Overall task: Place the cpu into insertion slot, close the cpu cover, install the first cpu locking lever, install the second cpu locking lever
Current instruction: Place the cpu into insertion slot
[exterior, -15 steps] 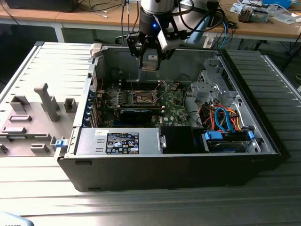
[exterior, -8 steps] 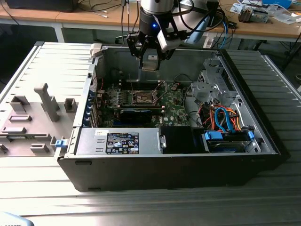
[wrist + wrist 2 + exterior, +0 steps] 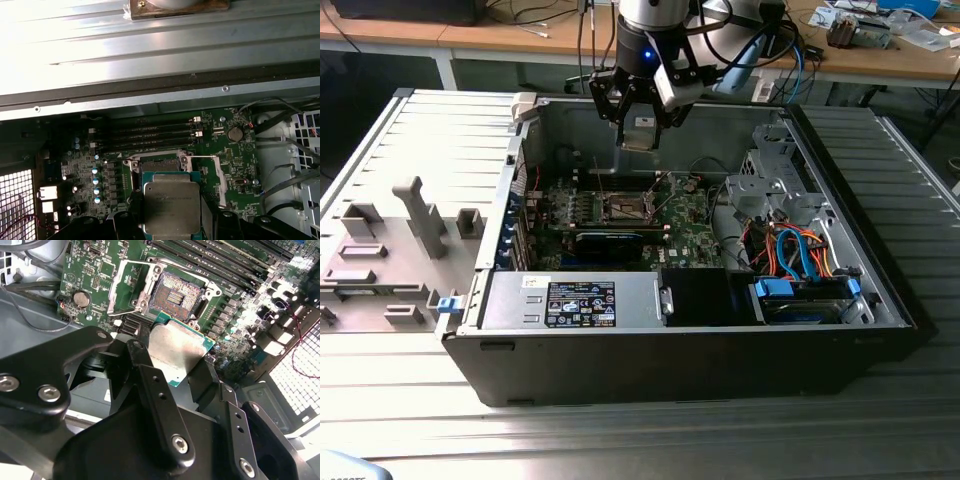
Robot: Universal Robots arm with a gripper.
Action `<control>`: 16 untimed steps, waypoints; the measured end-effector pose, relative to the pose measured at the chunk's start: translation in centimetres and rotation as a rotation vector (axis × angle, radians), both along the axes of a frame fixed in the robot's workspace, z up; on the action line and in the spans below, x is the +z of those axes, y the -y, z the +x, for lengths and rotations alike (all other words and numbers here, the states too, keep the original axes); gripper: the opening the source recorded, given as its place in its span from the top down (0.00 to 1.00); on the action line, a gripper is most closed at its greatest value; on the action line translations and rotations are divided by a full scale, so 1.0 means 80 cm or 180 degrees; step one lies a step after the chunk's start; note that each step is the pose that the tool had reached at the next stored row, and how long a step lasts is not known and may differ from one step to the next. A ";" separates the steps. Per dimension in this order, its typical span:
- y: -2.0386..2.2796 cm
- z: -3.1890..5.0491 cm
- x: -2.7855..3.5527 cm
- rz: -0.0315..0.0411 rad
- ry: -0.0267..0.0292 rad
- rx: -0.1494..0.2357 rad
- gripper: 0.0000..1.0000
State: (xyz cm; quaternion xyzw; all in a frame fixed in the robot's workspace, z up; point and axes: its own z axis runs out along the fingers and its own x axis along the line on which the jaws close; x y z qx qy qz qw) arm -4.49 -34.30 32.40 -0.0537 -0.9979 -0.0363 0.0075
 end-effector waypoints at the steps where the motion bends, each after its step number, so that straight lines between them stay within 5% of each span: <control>1: 0.0000 0.000 0.0000 0.0000 0.0000 -0.0001 0.45; 16: 0.0000 0.000 -0.0008 0.0000 0.0000 -0.0020 0.45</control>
